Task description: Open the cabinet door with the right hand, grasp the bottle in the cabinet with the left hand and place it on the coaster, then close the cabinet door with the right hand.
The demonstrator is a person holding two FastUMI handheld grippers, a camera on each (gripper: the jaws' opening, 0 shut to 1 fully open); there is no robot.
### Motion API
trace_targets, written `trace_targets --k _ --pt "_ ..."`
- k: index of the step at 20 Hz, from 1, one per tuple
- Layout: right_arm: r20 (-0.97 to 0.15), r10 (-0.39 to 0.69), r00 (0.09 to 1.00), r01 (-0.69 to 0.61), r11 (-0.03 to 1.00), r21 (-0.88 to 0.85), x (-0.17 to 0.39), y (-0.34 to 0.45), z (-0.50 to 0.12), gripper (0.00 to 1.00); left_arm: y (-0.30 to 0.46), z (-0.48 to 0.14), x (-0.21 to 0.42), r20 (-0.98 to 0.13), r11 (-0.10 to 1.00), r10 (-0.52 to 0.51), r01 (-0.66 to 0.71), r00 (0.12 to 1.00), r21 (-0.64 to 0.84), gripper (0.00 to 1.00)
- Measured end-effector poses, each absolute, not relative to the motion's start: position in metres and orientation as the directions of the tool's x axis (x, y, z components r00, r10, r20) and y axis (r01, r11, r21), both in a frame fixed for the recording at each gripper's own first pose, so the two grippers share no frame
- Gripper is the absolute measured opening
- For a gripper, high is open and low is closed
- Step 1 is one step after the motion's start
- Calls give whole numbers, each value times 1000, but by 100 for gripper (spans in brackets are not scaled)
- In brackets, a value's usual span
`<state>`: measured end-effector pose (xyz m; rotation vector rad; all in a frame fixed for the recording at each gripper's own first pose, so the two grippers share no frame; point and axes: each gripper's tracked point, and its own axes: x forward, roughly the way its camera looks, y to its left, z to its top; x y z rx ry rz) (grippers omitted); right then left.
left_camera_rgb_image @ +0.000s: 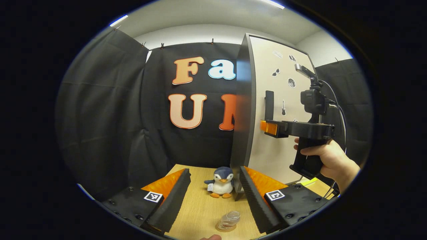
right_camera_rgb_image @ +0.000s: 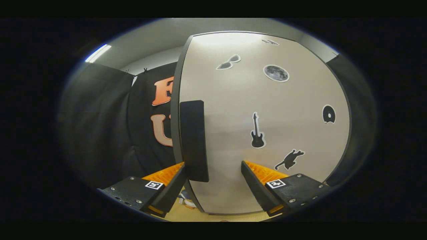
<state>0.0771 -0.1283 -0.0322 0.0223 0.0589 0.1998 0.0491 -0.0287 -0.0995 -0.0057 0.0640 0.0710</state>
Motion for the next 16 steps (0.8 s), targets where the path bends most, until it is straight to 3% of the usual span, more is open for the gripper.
trace_targets --k 3,16 --pt "-40 199 979 -199 980 14 54 -133 -30 96 -37 -97 47 -58 998 55 -55 997 -1 96" --pt "-50 200 979 -202 978 -50 -145 -189 -10 96 -82 -98 26 -71 999 37 -39 997 -34 96"
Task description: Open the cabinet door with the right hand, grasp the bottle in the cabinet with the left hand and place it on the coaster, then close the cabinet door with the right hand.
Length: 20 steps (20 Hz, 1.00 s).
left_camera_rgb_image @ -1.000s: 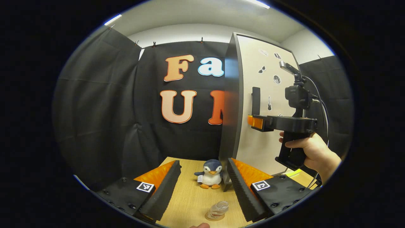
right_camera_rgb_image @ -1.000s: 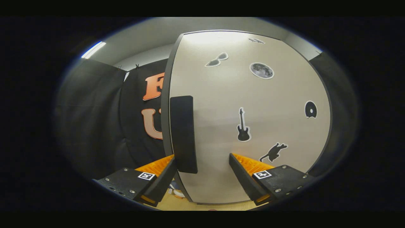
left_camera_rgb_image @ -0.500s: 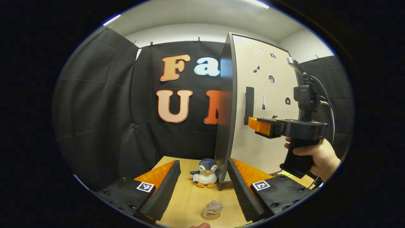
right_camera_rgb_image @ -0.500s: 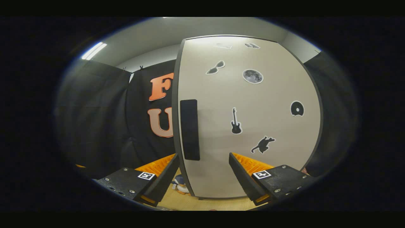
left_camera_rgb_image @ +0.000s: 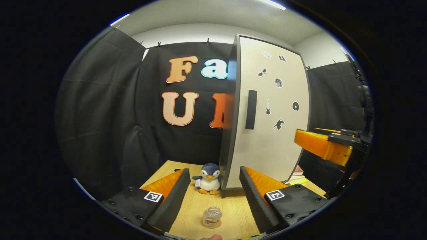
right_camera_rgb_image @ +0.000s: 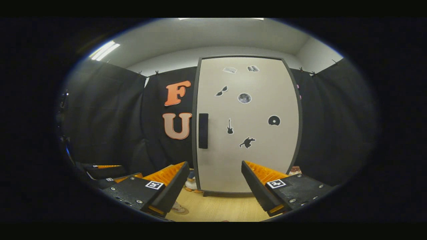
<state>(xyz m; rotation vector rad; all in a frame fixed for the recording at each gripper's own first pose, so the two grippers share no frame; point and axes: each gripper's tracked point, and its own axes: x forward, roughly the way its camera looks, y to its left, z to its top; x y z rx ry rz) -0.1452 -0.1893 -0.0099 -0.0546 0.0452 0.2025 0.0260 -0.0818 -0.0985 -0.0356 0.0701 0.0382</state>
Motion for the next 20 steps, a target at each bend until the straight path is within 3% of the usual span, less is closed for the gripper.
trace_targets --k 6,20 --pt "-31 173 984 -174 985 -20 -198 -214 2 96 -95 -102 6 -81 998 48 -51 996 -34 96" --pt "-32 167 986 -166 986 10 -238 -229 3 96 -117 -87 -27 -47 999 30 -32 998 -31 99"
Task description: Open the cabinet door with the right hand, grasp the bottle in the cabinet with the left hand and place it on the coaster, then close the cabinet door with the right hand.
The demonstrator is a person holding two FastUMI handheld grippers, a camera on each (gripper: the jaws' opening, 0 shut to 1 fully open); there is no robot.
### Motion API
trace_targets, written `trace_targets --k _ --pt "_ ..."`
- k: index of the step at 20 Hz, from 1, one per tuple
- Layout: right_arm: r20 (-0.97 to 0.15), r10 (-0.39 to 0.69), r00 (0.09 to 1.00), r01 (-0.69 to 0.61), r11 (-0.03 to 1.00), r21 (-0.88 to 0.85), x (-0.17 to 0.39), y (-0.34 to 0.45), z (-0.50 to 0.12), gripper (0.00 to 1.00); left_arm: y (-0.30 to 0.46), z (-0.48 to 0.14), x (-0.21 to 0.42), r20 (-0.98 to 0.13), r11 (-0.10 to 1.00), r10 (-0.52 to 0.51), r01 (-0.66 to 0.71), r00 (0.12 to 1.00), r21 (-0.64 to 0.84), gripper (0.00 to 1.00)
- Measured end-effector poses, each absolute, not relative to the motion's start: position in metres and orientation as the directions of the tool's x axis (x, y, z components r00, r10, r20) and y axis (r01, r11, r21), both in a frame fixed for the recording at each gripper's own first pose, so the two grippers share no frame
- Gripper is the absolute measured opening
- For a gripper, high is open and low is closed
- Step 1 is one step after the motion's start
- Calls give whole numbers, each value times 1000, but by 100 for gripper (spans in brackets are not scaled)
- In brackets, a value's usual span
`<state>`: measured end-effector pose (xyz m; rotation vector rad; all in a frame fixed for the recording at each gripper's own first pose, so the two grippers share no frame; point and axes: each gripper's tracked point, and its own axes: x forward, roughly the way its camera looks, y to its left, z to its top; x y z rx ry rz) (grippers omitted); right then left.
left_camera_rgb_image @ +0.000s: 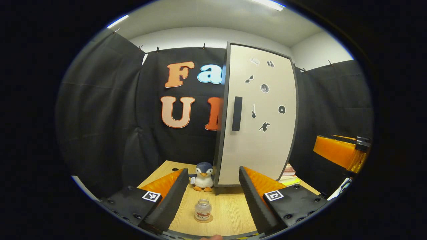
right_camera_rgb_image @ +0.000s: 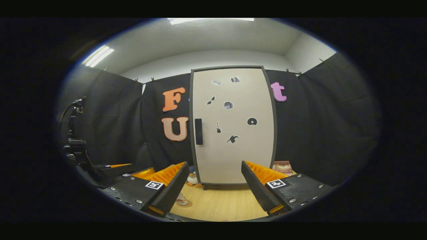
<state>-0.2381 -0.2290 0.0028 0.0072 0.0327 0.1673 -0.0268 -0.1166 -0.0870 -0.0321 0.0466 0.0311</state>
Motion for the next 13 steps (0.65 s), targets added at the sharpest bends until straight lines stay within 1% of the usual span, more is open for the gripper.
trace_targets --k 2,5,6,8,9,10,11,12,13 --pt "-39 168 985 -168 986 7 -240 -230 1 96 -118 -84 -31 -41 999 30 -31 999 -32 99" --pt "-21 163 986 -163 987 4 -245 -232 7 96 -118 -78 -35 -29 999 33 -34 999 -30 99" --pt "-17 163 986 -163 987 4 -246 -232 9 96 -118 -78 -36 -28 999 35 -35 999 -29 96" --pt "-26 159 987 -159 987 -5 -246 -234 7 96 -117 -76 -39 -20 999 37 -37 999 -32 97" --pt "-24 157 987 -158 987 -10 -248 -234 8 96 -116 -75 -40 -17 999 42 -42 999 -34 99" --pt "-23 157 987 -157 987 -12 -249 -233 10 96 -115 -74 -41 -12 998 43 -43 999 -35 99" --pt "-19 157 987 -157 987 -13 -251 -233 11 96 -113 -72 -42 -9 998 46 -46 999 -36 96" --pt "-21 158 987 -158 987 -12 -250 -232 10 96 -113 -73 -42 -9 998 45 -45 999 -37 99" --pt "-22 158 987 -158 987 -10 -251 -231 8 96 -111 -72 -43 -8 998 50 -50 999 -37 99"
